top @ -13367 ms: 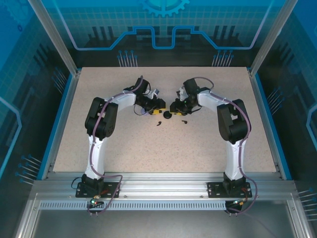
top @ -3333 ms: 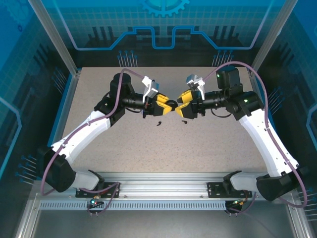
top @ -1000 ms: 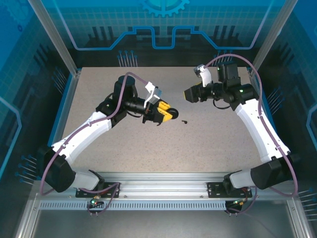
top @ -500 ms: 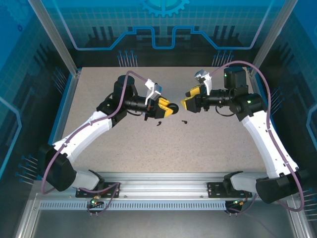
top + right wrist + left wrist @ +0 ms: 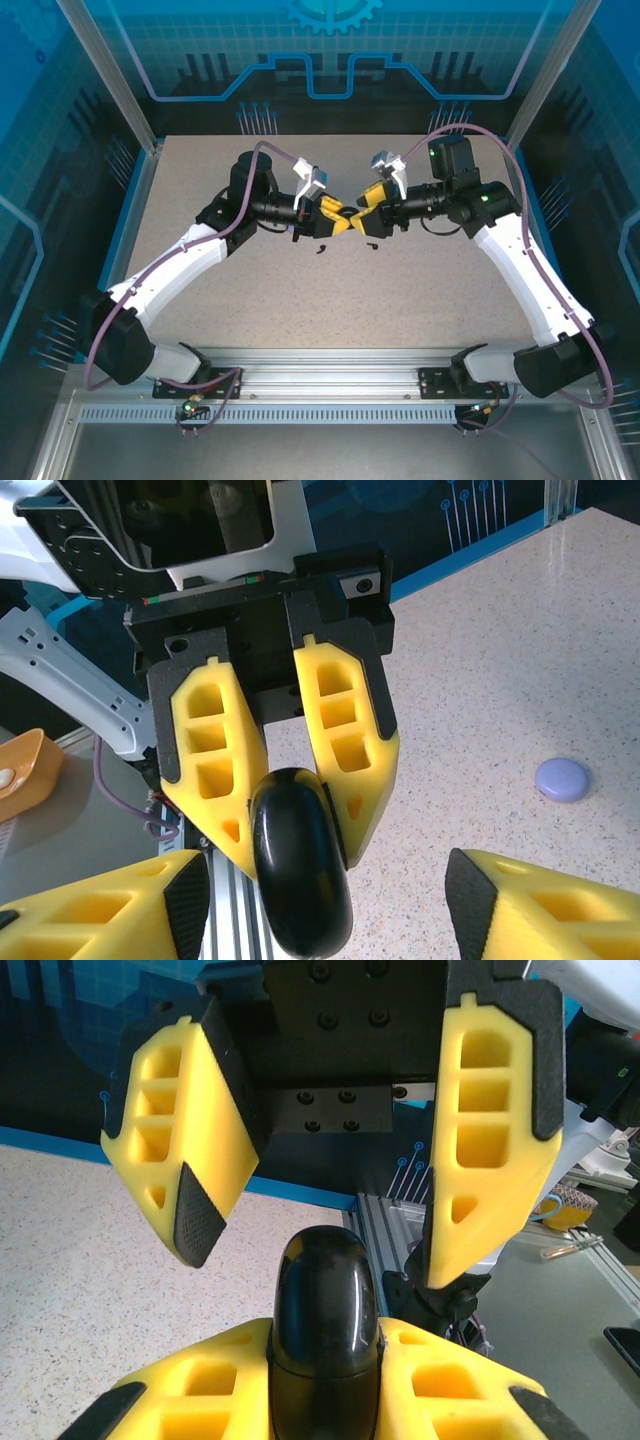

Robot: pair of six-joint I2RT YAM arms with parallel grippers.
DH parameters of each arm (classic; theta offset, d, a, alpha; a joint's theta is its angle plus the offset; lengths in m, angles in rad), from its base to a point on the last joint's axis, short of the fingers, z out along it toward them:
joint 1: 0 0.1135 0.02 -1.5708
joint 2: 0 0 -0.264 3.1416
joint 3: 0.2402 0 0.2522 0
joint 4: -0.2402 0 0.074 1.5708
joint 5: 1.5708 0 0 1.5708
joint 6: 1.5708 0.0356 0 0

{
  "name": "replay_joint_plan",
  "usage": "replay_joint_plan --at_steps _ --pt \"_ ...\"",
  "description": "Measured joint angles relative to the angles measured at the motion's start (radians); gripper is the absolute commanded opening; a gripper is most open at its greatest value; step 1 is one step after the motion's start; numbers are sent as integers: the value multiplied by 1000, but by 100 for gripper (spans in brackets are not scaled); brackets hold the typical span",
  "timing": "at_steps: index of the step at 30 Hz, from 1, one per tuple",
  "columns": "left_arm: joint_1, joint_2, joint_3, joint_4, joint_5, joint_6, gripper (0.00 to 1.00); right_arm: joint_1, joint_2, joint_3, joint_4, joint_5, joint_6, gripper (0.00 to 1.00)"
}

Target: Insert the wireless bluetooth earbuds into the charging case

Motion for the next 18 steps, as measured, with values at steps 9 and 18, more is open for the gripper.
replay_joint_plan --at_steps 9,18 --pt "0 0 0 15 14 -24 0 2 8 10 -18 55 -7 67" --pt "2 0 0 14 15 -22 0 4 8 12 -12 87 16 66"
